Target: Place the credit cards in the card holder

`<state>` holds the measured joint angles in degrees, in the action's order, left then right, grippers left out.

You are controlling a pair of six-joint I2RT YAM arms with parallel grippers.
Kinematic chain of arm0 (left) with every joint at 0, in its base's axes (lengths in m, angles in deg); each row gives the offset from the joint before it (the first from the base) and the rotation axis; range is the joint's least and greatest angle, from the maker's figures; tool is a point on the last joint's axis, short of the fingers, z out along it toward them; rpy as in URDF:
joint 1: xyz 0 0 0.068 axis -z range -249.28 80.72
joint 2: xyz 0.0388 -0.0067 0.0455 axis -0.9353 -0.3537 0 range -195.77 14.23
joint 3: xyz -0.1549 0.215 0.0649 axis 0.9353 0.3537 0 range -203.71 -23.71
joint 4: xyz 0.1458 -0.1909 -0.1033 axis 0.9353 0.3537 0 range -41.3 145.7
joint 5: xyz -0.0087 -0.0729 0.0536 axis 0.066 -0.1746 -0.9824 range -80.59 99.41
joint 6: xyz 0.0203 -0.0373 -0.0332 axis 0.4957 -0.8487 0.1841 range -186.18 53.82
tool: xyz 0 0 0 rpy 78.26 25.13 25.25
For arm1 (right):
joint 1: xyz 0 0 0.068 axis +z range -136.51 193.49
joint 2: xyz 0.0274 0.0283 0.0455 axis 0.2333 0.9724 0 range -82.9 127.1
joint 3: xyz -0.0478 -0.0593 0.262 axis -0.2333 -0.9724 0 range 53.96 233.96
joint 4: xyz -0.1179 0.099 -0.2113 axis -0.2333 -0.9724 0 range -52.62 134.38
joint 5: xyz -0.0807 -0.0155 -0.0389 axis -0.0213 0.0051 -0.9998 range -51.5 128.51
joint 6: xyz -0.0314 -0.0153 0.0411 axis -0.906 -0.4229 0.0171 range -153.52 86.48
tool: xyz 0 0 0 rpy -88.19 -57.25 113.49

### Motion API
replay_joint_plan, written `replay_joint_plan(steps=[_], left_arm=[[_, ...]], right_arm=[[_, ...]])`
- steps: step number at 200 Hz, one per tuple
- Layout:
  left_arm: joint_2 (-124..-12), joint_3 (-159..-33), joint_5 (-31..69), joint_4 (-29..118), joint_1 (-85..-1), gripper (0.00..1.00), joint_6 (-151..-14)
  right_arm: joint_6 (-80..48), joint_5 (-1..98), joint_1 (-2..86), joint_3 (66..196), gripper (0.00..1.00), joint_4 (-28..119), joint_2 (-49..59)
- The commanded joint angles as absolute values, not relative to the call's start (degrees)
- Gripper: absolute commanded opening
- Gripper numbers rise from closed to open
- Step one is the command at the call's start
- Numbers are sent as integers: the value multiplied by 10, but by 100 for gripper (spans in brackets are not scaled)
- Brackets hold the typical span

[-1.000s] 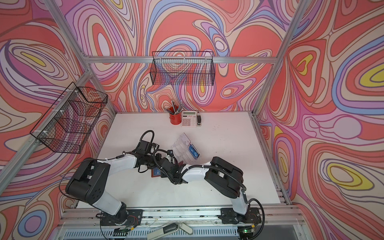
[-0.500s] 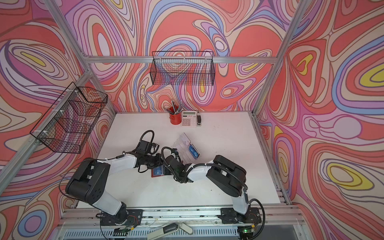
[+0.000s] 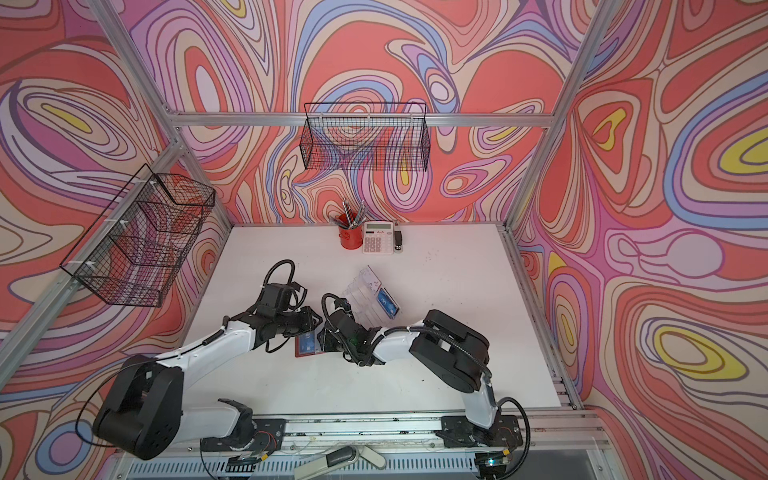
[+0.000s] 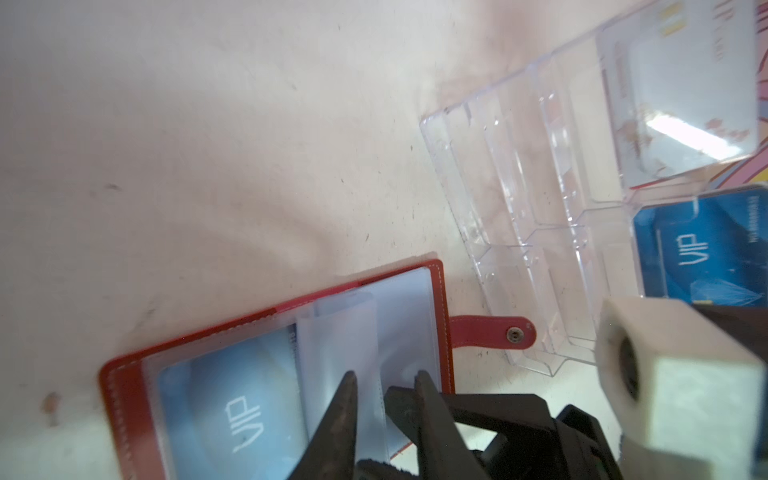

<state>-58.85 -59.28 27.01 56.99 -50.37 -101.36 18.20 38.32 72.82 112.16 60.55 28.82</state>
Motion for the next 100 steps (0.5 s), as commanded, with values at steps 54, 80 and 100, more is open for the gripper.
replay_joint_plan(steps=[54,80,100], left_arm=[[-417,-539,143,617,-532,46,-1034],[-408,-519,142,623,-536,46,-1034],[-396,-517,132,630,-540,46,-1037]], right_arm=[[181,416,730,1138,38,646,291],[183,422,730,1147,38,650,303],[174,428,737,1164,38,648,311]])
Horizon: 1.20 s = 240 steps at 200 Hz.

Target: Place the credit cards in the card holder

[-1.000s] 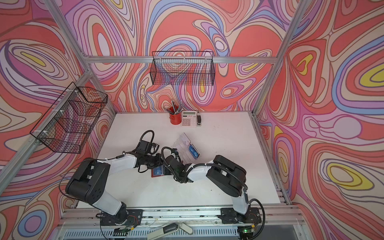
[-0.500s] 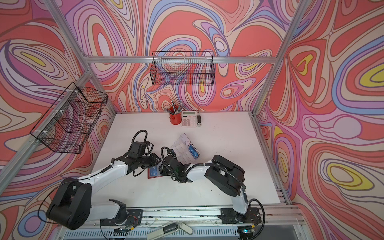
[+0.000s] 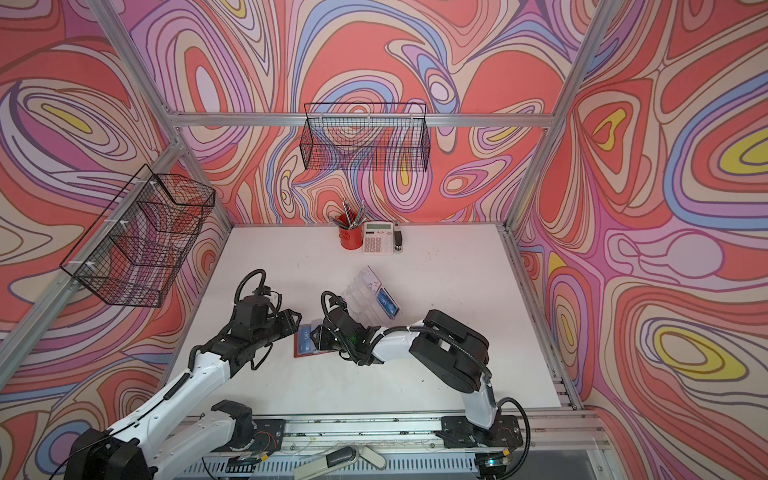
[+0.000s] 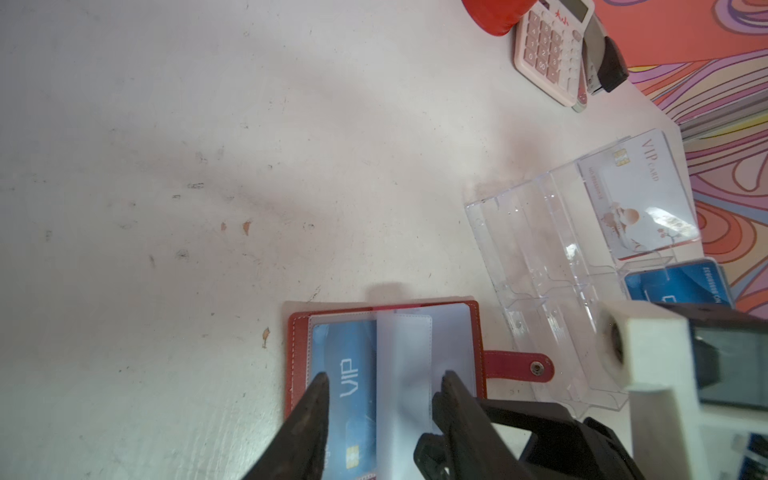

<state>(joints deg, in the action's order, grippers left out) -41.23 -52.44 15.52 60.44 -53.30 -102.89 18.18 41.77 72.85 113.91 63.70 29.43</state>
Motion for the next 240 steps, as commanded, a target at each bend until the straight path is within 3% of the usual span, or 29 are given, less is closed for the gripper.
replay_joint_plan(steps=[1,57,115,142,168,209,227,240], left_arm=[[-396,-517,132,630,-540,46,-1038],[-304,-502,65,681,-552,49,-1054],[-229,-476,30,686,-554,76,-1066],[-232,-471,37,676,-554,83,-1058],[-245,-468,48,664,-555,85,-1049],[-256,-469,60,654,-556,85,-1032],[-252,-467,62,650,-556,85,-1026],[-246,-464,61,649,-556,86,-1022]], right_arm=[[174,428,737,1165,38,648,311],[173,423,759,1220,38,619,372],[163,433,763,1234,37,600,378],[98,371,761,1228,40,502,272],[26,304,736,1245,43,363,140],[2,303,574,1220,45,220,-43],[-9,261,510,1179,56,199,-119],[-21,223,480,1157,70,193,-155]])
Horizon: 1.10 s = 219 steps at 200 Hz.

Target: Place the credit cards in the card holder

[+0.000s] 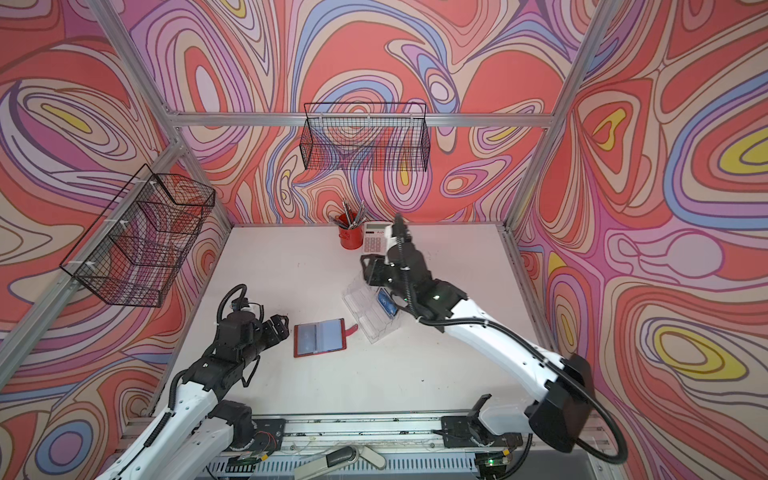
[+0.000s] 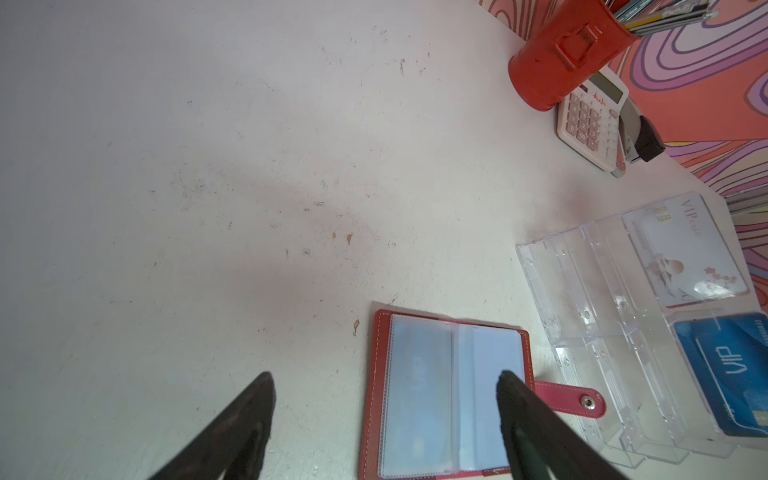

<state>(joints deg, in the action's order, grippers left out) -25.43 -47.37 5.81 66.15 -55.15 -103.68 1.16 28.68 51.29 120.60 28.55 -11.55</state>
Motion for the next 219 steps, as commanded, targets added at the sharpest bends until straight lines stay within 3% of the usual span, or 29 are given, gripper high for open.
replay_joint_plan(steps=[1,49,66,92,102,115,168,193,219], left_arm=[[-245,-464,61,649,-556,86,-1022],[-224,-456,76,643,-556,86,-1025],[-224,-459,72,647,-556,87,-1024],[-226,-464,75,652,-557,87,-1023],[-225,-463,77,648,-557,87,-1022],[-225,-463,73,649,-557,87,-1021],[-239,-459,74,642,-557,87,-1021],[-249,-464,76,642,-557,87,-1021],[-252,-464,73,642,-557,87,-1020]], right_arm=[[-22,221,478,1156,71,193,-157],[-72,393,403,1155,74,201,-117],[-79,473,383,1146,68,224,-80],[-89,510,382,1145,66,235,-24],[-97,545,383,1150,61,234,5],[-102,555,382,1155,55,224,33],[-114,573,383,1137,53,229,62],[-117,603,383,1140,41,229,63],[-119,620,383,1144,39,223,67]])
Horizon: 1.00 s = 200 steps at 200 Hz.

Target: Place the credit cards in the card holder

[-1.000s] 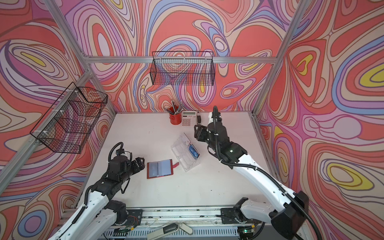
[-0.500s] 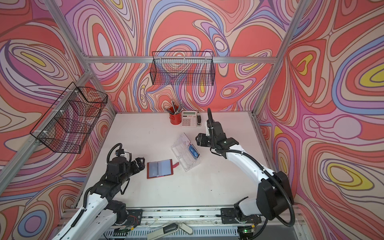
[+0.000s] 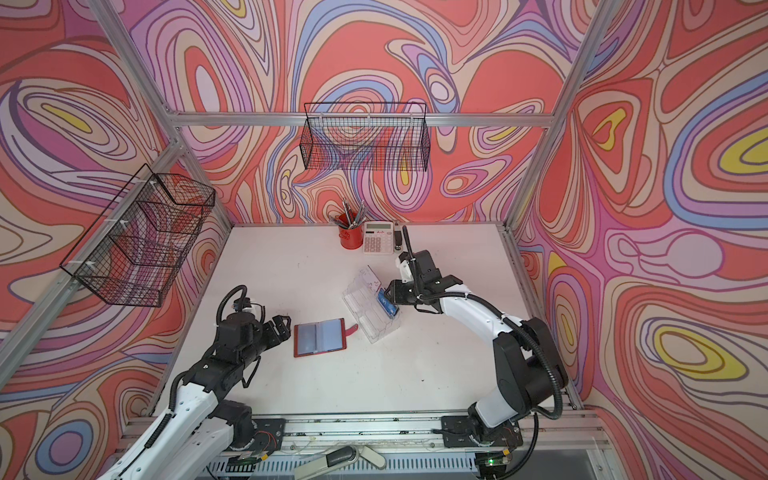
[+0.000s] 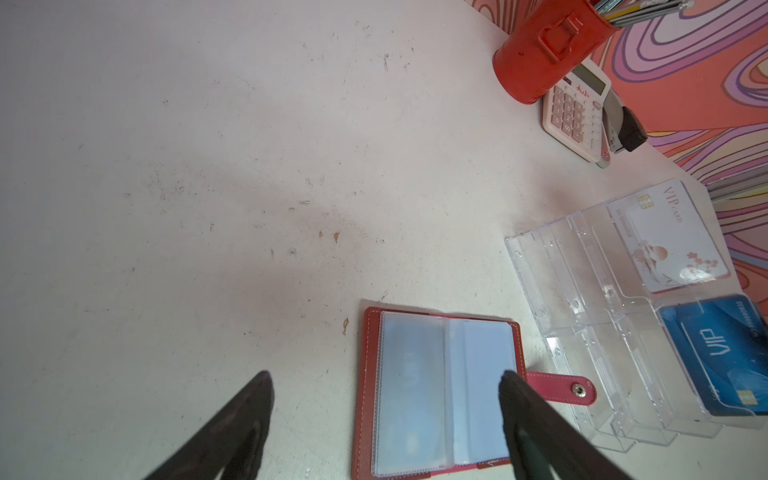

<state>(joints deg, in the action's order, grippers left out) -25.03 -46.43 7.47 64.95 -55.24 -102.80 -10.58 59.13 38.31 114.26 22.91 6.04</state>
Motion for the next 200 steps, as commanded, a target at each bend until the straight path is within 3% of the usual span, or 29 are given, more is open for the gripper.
replay_joint_plan(steps=[1,143,200], left_arm=[[-252,-465,73,642,-557,87,-1020],[-243,-465,70,645,-557,87,-1020],[-242,-464,70,645,-557,87,-1021]], right_arm=[[-119,620,383,1144,39,223,67],[-138,527,437,1168,34,173,80],[-136,534,441,1180,32,173,84]])
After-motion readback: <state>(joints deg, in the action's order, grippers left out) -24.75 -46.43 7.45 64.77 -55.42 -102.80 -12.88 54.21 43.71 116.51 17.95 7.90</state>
